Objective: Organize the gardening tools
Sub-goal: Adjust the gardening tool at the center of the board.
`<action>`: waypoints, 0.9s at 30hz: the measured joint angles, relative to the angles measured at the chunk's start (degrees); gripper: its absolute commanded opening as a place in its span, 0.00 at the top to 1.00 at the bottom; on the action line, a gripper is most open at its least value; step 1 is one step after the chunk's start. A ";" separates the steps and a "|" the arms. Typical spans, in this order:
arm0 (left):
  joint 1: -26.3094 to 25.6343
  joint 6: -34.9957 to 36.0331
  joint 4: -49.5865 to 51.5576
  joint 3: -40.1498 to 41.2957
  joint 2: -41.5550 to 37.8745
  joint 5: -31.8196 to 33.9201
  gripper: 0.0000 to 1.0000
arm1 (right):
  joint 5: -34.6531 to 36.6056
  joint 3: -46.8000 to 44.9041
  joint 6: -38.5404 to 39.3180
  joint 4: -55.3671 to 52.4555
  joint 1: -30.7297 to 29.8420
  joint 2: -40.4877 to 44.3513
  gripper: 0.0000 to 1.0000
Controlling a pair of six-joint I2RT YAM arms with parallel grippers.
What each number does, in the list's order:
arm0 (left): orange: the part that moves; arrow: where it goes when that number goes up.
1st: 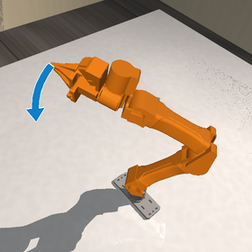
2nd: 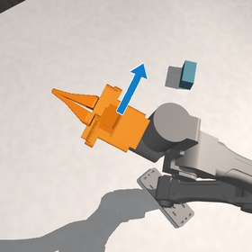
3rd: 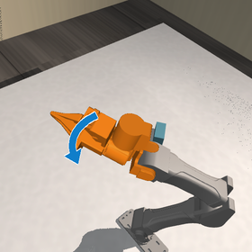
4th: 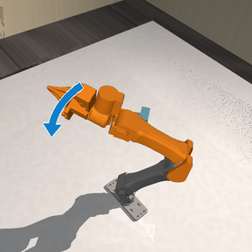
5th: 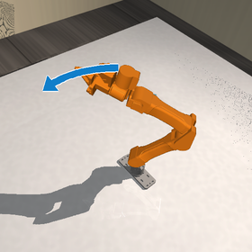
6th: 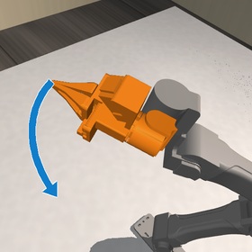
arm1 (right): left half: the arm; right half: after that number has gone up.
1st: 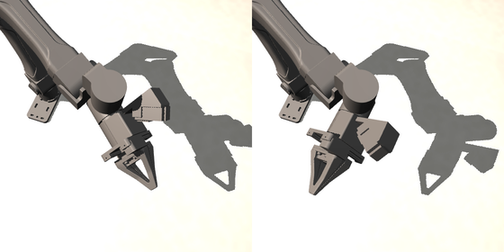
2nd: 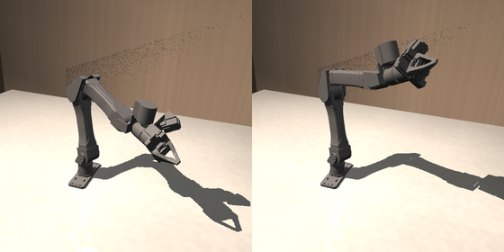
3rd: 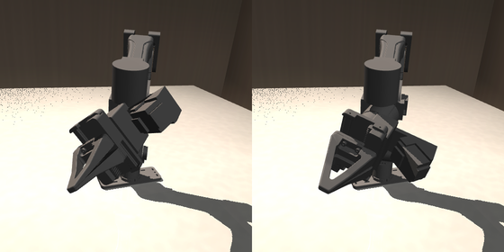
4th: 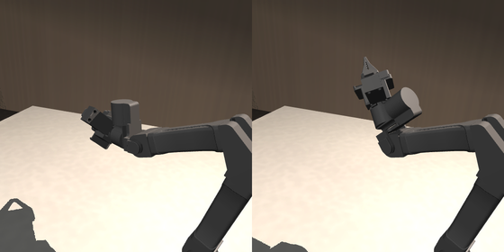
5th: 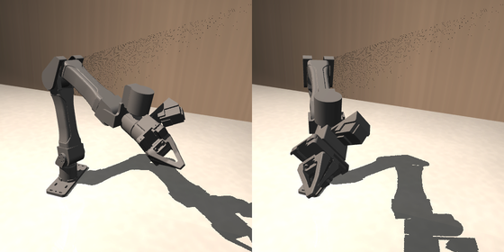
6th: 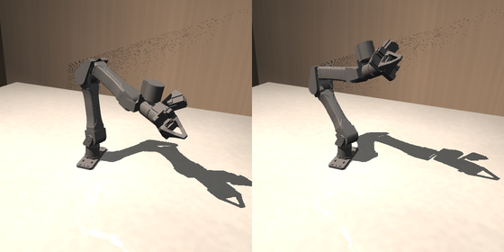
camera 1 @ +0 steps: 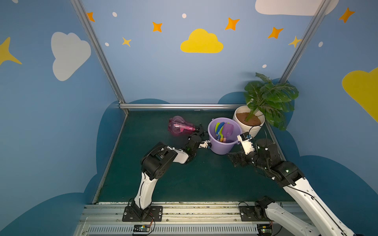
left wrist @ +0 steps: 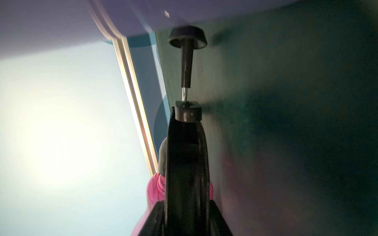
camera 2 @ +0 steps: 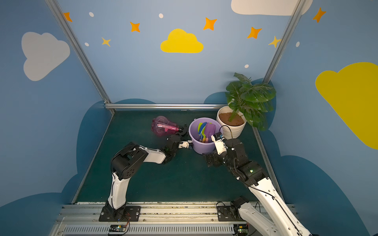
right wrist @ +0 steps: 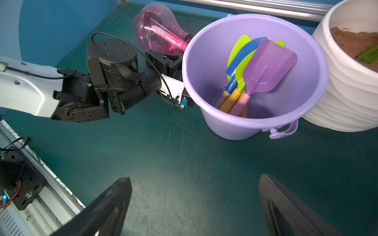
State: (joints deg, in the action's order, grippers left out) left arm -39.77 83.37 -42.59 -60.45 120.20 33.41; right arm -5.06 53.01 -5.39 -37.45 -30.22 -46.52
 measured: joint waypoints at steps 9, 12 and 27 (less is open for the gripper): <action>-0.02 -4.83 -1.11 4.87 -4.87 -0.28 0.98 | 0.00 0.00 -0.15 0.39 0.00 0.00 0.02; -0.02 -7.69 -1.05 7.80 -8.35 -0.33 0.98 | -0.07 0.00 -0.20 0.66 0.00 -0.09 0.02; -0.52 -24.50 -1.22 20.20 -25.18 0.31 0.98 | -0.63 -1.03 -0.76 2.29 0.00 -1.86 0.02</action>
State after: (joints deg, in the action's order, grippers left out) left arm -40.29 58.87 -43.81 -40.25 95.02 33.71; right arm -5.69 51.99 -6.15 -35.16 -30.22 -48.38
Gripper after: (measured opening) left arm 0.311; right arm 0.981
